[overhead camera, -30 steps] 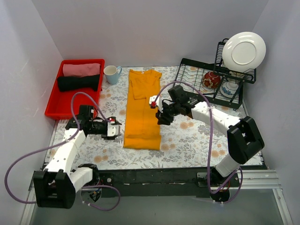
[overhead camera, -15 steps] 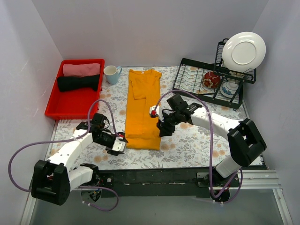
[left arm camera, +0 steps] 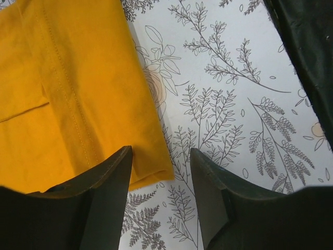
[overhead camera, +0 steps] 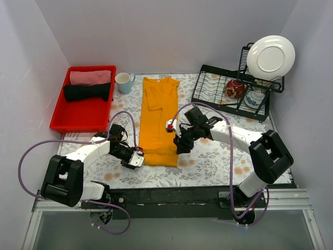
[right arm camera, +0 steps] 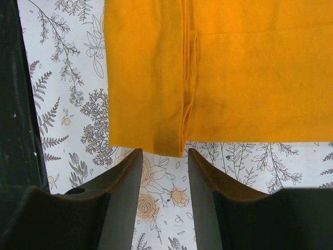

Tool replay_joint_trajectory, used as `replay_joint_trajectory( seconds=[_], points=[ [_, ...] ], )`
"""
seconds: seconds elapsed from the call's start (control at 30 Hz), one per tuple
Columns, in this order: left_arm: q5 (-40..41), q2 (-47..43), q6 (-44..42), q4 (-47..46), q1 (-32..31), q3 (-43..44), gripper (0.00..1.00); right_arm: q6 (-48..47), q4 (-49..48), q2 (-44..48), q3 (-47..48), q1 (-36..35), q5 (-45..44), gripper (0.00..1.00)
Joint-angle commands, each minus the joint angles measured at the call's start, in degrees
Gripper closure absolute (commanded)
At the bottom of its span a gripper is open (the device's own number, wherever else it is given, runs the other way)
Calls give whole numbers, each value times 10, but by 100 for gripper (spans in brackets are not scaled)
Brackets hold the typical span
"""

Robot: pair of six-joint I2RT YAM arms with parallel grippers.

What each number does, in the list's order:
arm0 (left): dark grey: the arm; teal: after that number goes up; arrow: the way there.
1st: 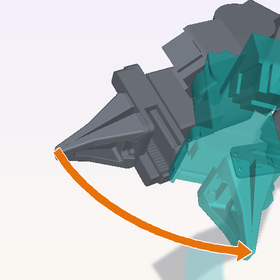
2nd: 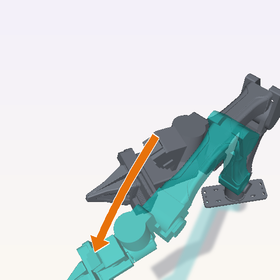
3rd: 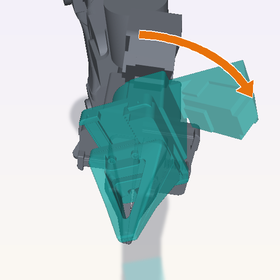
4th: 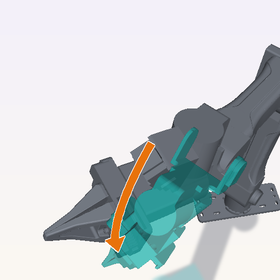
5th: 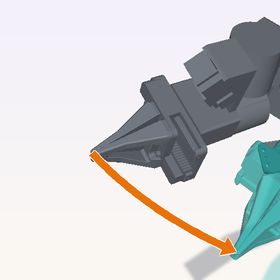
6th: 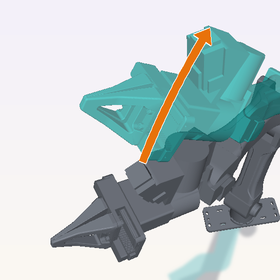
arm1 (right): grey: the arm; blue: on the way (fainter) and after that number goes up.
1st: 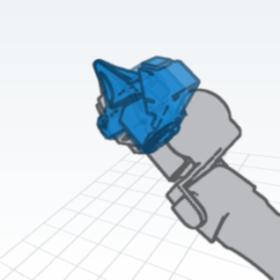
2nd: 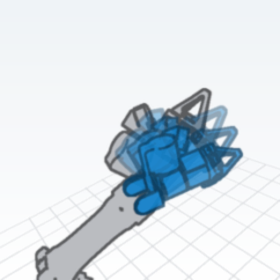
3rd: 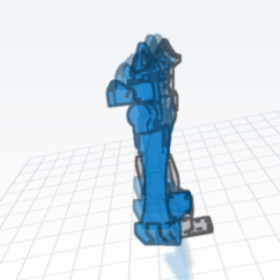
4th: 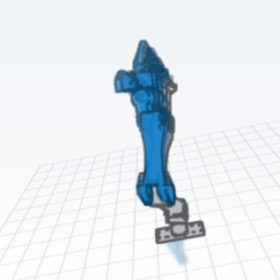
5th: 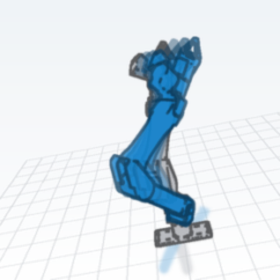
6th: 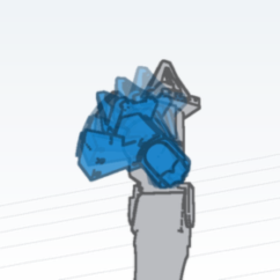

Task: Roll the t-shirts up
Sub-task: Roll the T-shirt to the center of the board.

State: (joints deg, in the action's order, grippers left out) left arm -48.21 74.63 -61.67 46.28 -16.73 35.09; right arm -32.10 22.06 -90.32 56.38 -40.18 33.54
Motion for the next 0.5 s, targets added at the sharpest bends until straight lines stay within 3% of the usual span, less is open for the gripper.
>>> replay_joint_trajectory(
  seconds=[0.0, 0.27, 0.4, 0.47],
  points=[
    [9, 3, -28, -35, -9, -4, 53, 7, -15, -14, 22, 7, 14, 52],
    [74, 24, -45, -51, -20, -30, 71, -14, 15, -8, 15, 24, 10, 52],
    [77, 21, -7, -45, -20, -28, 93, -45, 9, 23, 3, 26, 20, 52],
    [63, 29, 36, -37, -19, -14, 98, -70, -6, 59, -21, 23, 29, 50]
  ],
)
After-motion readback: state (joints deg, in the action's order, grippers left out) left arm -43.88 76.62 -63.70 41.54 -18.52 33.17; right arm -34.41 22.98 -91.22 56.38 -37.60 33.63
